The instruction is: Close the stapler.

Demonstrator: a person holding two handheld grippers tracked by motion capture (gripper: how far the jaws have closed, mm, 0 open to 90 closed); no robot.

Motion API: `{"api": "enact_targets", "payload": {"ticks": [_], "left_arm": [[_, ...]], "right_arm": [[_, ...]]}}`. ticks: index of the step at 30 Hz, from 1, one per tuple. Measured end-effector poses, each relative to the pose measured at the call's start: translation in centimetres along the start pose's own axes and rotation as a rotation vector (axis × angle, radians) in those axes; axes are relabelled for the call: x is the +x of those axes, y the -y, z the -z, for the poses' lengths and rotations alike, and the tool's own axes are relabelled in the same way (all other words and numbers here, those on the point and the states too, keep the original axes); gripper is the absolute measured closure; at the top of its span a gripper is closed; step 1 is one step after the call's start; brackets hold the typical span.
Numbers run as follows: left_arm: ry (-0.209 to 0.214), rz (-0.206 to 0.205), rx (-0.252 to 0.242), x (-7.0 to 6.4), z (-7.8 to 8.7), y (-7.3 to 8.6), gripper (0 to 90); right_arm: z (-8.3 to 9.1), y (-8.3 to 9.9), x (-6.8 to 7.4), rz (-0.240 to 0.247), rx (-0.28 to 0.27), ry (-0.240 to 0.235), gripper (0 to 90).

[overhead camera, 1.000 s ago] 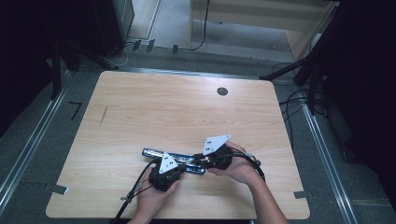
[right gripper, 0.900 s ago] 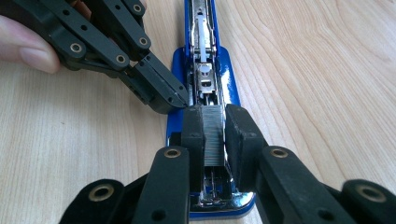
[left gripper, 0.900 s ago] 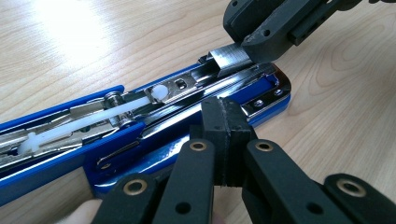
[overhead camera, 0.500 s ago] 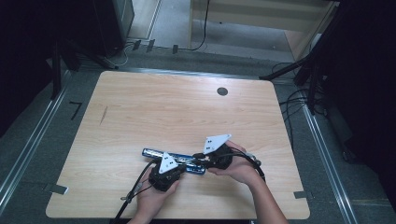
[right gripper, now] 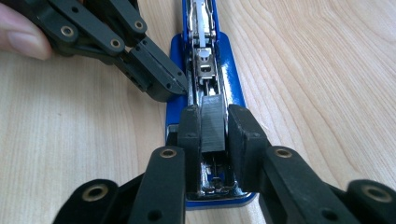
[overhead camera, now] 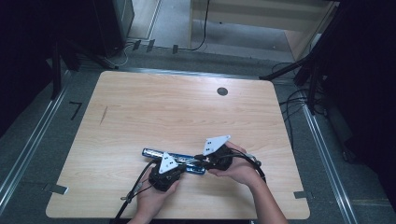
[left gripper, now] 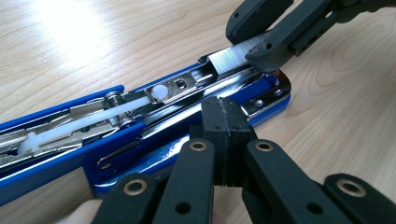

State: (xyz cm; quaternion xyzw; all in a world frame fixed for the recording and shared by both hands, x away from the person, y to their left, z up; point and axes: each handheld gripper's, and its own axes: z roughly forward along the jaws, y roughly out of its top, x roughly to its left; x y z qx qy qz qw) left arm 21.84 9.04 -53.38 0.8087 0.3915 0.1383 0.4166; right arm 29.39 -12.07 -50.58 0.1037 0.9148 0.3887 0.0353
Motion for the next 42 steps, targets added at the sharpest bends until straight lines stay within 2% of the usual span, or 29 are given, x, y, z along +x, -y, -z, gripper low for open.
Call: {"api": "enact_targets", "payload": {"ticks": [4, 11, 13, 15, 20, 25, 37, 42], "left_arm": [[0.0, 0.001, 0.001, 0.01, 0.0, 0.0, 90.0], [0.0, 0.001, 0.001, 0.01, 0.0, 0.0, 90.0], [0.0, 0.003, -0.001, 0.0, 0.0, 0.0, 90.0], [0.0, 0.003, -0.003, -0.02, -0.02, 0.0, 90.0], [0.0, 0.003, -0.002, -0.01, -0.01, 0.0, 90.0], [-0.001, 0.004, -0.002, 0.0, -0.02, 0.0, 90.0], [0.0, 0.002, 0.0, 0.01, 0.0, 0.0, 90.0], [0.001, 0.004, -0.002, 0.01, -0.01, 0.0, 90.0]], "right_arm": [[0.02, -0.02, -0.05, 0.009, -0.006, 0.001, 77.2], [0.22, -0.07, -0.04, -0.011, -0.012, -0.004, 77.7], [0.55, -0.14, -0.16, -0.015, -0.047, -0.006, 79.6], [0.93, -0.29, -0.15, -0.015, -0.057, 0.0, 79.6], [0.87, -0.37, -0.04, -0.013, -0.047, -0.003, 79.7], [0.81, -0.56, 0.02, -0.025, -0.056, -0.026, 79.7], [-0.03, -0.54, 0.0, -0.027, -0.025, -0.019, 79.6], [0.27, -0.64, -0.17, -0.04, -0.049, -0.014, 79.7]]}}
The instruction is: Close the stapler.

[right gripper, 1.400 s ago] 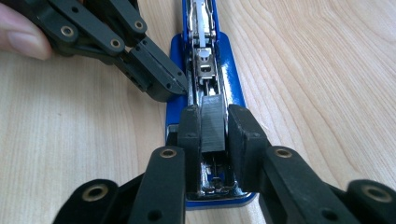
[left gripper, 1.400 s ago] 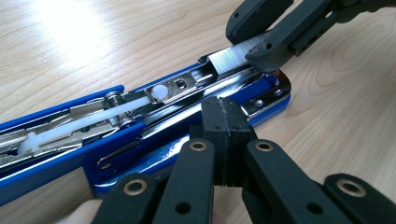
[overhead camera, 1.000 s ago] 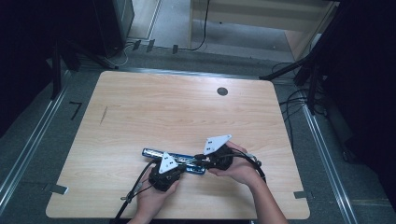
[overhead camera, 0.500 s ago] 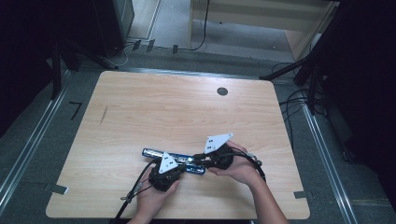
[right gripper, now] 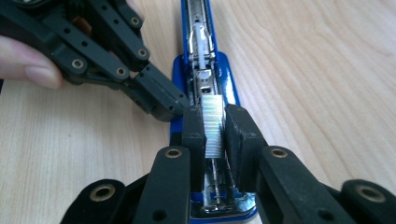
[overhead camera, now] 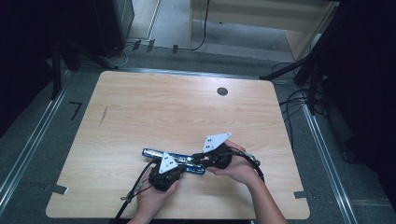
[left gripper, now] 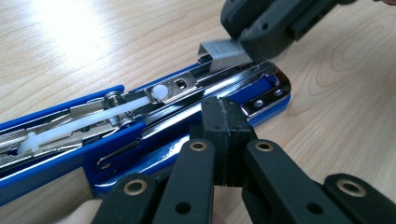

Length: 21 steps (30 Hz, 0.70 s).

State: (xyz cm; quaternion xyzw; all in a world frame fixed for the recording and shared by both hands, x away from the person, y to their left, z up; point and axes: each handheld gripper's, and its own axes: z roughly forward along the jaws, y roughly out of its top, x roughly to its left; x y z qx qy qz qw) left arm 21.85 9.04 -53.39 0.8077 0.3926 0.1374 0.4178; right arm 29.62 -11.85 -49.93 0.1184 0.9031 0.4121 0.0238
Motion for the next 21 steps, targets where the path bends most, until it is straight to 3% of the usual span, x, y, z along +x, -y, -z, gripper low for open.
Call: {"api": "enact_targets", "payload": {"ticks": [21], "left_arm": [[0.001, -0.001, 0.002, 0.02, 0.01, 0.0, 90.0]], "right_arm": [[-0.27, 0.27, -0.21, -0.022, 0.02, -0.019, 78.0]]}}
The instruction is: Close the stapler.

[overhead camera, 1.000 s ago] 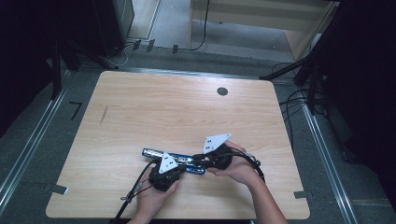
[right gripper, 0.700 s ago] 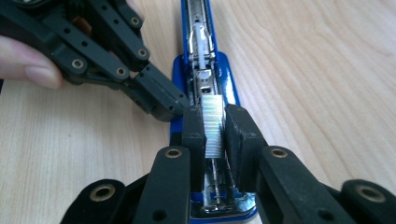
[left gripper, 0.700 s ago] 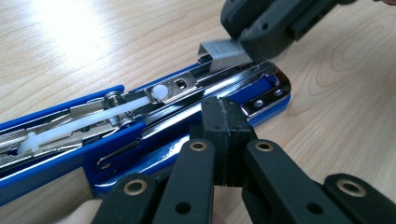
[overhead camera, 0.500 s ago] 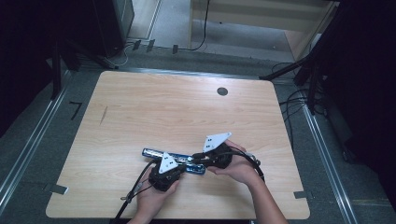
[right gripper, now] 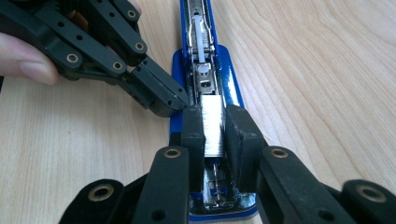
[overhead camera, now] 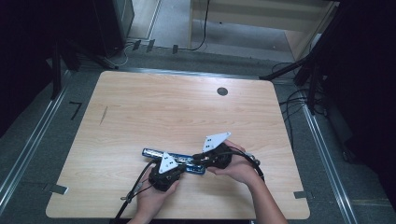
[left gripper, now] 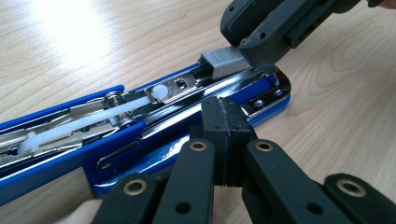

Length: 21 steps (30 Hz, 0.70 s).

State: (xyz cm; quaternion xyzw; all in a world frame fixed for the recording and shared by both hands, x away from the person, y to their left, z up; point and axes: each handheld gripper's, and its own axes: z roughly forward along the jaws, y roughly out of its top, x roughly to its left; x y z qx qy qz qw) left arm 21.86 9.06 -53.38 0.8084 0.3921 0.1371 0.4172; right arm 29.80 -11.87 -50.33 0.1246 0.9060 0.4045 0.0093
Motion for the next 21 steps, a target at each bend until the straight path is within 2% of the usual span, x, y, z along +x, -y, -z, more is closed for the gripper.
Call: {"api": "enact_targets", "payload": {"ticks": [9, 14, 17, 21], "left_arm": [[0.0, 0.001, 0.001, 0.0, 0.01, 0.0, 90.0], [0.001, 0.001, 0.001, 0.0, 0.01, 0.0, 90.0], [-0.001, 0.001, 0.0, 0.02, 0.01, 0.0, 90.0], [0.001, 0.003, 0.0, 0.04, 0.01, 0.0, 90.0]], "right_arm": [[0.03, -0.02, 0.03, 0.003, 0.001, 0.004, 79.0], [0.08, -0.05, 0.13, 0.003, -0.022, 0.001, 76.7], [-0.25, 0.07, 0.49, 0.021, -0.01, -0.007, 76.1], [-0.48, 0.28, 0.91, 0.06, -0.025, 0.022, 75.6]]}}
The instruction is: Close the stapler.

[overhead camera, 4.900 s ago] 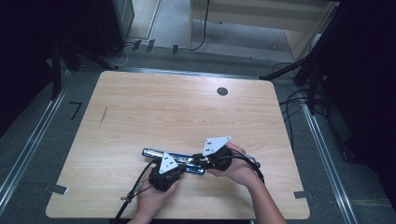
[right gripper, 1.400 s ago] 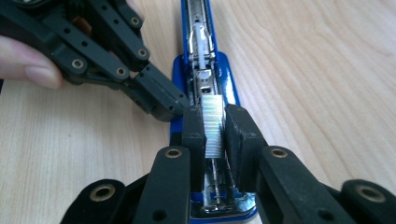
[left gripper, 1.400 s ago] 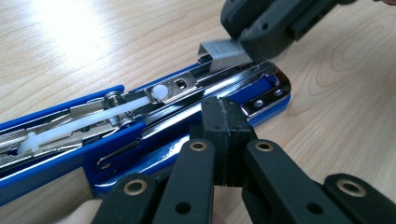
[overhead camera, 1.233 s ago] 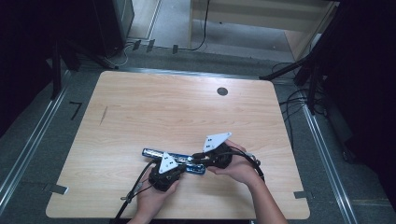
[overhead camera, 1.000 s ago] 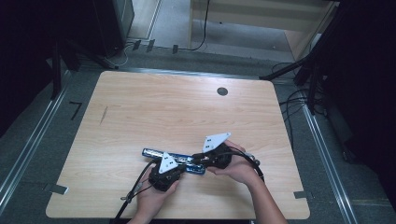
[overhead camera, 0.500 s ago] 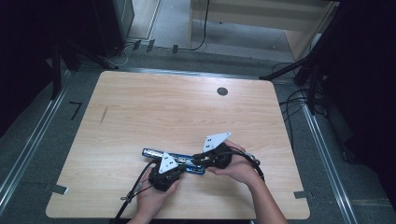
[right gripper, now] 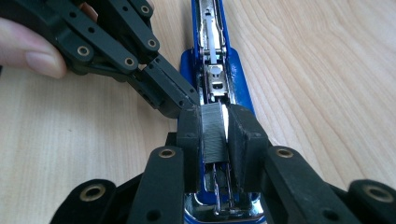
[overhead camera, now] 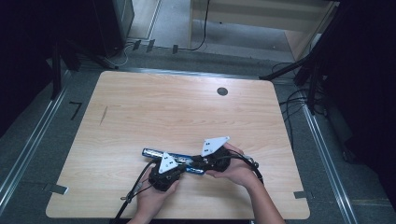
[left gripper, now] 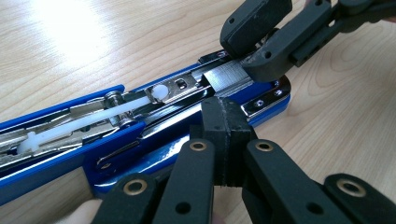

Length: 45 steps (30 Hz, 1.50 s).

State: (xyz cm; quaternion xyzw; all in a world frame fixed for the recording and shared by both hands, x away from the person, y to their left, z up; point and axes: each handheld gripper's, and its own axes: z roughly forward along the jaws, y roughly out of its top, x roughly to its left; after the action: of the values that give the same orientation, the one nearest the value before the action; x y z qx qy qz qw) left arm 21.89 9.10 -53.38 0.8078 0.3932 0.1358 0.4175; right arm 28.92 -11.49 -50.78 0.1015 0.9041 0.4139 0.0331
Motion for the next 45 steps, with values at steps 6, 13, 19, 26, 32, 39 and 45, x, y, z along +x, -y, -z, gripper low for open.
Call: {"api": "enact_targets", "payload": {"ticks": [6, 13, 19, 26, 32, 39, 45], "left_arm": [[0.0, 0.007, -0.001, 0.0, 0.0, 0.0, 90.0], [0.004, 0.008, 0.0, 0.1, 0.0, 0.0, 90.0], [0.003, 0.008, 0.0, 0.1, 0.0, 0.0, 90.0], [0.002, 0.01, -0.002, 0.1, 0.0, 0.0, 90.0], [0.004, 0.01, -0.002, 0.1, 0.0, 0.0, 90.0], [0.004, 0.01, -0.002, 0.1, 0.0, 0.0, 90.0], [0.005, 0.009, -0.001, 0.1, 0.0, 0.0, 90.0]], "right_arm": [[-0.1, 0.1, 0.6, 0.055, -0.001, 0.042, 76.7], [-0.1, -0.1, 0.5, 0.048, 0.001, 0.05, 79.7], [0.5, -0.3, 0.1, 0.009, -0.045, 0.025, 79.7], [0.9, -0.9, -0.3, -0.001, -0.018, 0.025, 79.7], [0.9, -1.4, -0.4, -0.012, 0.023, 0.011, 79.7], [0.6, -2.0, -0.5, -0.013, 0.07, 0.0, 79.7], [0.9, -2.2, -0.8, -0.027, 0.081, 0.013, 79.7]]}}
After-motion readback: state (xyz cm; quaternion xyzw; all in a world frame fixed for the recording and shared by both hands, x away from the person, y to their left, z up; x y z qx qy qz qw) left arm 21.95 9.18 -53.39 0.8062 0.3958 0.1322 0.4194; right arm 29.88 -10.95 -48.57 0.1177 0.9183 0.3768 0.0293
